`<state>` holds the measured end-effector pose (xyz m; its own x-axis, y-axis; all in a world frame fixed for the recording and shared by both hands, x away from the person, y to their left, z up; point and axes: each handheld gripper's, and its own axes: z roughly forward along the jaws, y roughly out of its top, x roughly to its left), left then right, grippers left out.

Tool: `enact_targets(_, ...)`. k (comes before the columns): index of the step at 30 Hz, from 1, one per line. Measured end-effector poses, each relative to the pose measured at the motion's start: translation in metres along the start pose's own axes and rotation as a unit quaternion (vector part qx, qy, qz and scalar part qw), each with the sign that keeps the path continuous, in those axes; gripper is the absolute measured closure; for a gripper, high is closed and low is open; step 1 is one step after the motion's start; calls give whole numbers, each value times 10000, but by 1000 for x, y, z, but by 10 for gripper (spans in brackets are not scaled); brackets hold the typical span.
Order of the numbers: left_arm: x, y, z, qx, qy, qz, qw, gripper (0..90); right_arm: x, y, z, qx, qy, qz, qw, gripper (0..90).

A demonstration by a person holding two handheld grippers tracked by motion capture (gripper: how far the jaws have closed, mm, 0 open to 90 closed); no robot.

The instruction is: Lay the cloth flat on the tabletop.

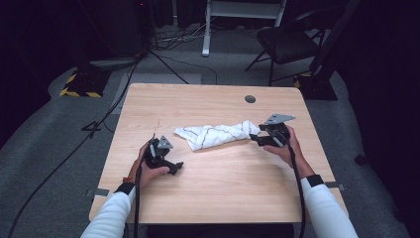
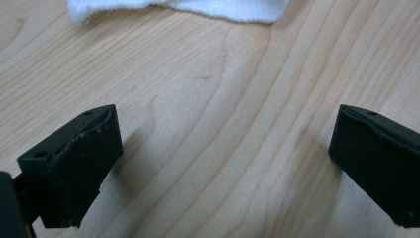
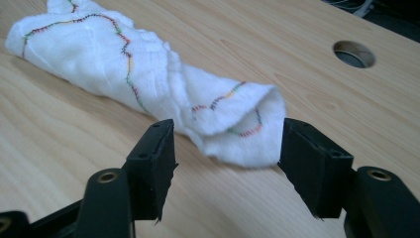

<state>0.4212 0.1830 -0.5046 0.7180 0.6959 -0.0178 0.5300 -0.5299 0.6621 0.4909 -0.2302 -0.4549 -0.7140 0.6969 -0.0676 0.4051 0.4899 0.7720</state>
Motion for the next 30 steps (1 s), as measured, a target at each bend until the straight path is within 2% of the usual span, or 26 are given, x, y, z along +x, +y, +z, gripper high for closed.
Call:
enact_targets(6, 3, 14, 12, 6, -72, 93, 9999, 4, 15, 3, 38, 259, 31, -266, 9993, 382)
enact_targets(9, 4, 18, 16, 1, -119, 109, 9999, 4, 18, 3, 49, 281, -10, -162, 9995, 426)
enact_targets(10, 3, 21, 18, -3, -142, 183, 9997, 4, 18, 3, 51, 279, 2, -134, 9995, 464)
enact_targets(12, 3, 23, 20, 5, -172, 197, 9997, 5, 18, 2, 54, 266, 71, -96, 9996, 540)
enact_targets(13, 3, 23, 20, 5, -172, 197, 9997, 4, 18, 2, 54, 266, 71, -96, 9996, 540)
enact_targets(14, 2, 23, 20, 12, -161, 184, 9997, 4, 19, 0, 54, 320, 143, -175, 9992, 653)
enact_targets(18, 2, 23, 19, -5, -158, 208, 9997, 11, 20, -1, 50, 393, 267, -298, 9984, 773)
enact_targets(20, 2, 23, 19, 0, -169, 217, 9996, 22, 20, -2, 49, 412, 291, -343, 9981, 783)
enact_targets(24, 3, 23, 19, -39, -162, 191, 9997, 40, 17, -9, 34, 465, 481, -401, 9969, 792)
enact_targets(30, 1, 23, 19, -41, -139, 175, 9997, 43, 5, -22, 14, 540, 492, -377, 9966, 791)
